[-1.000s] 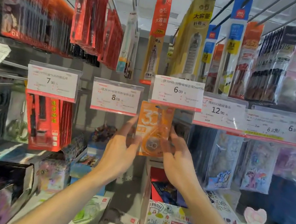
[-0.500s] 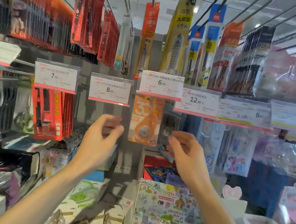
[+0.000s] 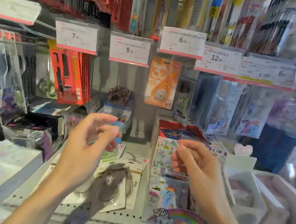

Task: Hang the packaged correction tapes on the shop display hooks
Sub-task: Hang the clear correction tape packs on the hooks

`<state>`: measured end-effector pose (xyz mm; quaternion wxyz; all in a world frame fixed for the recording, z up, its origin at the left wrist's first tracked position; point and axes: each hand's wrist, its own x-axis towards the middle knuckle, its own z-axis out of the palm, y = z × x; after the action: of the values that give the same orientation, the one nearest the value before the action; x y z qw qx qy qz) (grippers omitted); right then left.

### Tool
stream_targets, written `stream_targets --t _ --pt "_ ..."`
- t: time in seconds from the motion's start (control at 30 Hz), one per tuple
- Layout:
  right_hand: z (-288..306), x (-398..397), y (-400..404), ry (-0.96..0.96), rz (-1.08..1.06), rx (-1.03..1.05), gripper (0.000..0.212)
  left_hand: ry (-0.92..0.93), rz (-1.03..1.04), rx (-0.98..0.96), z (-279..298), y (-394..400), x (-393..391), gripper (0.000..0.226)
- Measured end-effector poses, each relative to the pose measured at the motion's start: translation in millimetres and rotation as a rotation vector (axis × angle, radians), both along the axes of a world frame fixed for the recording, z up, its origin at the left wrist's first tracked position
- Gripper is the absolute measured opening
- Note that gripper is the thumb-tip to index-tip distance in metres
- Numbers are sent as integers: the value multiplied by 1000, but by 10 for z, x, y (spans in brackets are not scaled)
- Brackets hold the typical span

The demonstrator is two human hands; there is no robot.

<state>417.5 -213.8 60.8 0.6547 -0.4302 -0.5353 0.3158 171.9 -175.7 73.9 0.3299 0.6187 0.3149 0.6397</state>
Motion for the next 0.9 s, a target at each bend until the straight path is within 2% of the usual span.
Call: stream_targets --t 0.3,0.53,0.7,0.9 --pt "-156 -902 32 -70 -88 -39 9 1 -82 -65 -278 215 -1029 18" --pt "-360 -1481 245 -228 -173 -106 9 118 -110 -126 -493 526 -1867 15" --pt "-560 -1589 430 -390 -226 -248 7 401 -138 -218 -681 794 -2094 21" --pt "-771 -1549 682 -677 -335 -305 13 906 -133 -231 -829 1070 -1997 29"
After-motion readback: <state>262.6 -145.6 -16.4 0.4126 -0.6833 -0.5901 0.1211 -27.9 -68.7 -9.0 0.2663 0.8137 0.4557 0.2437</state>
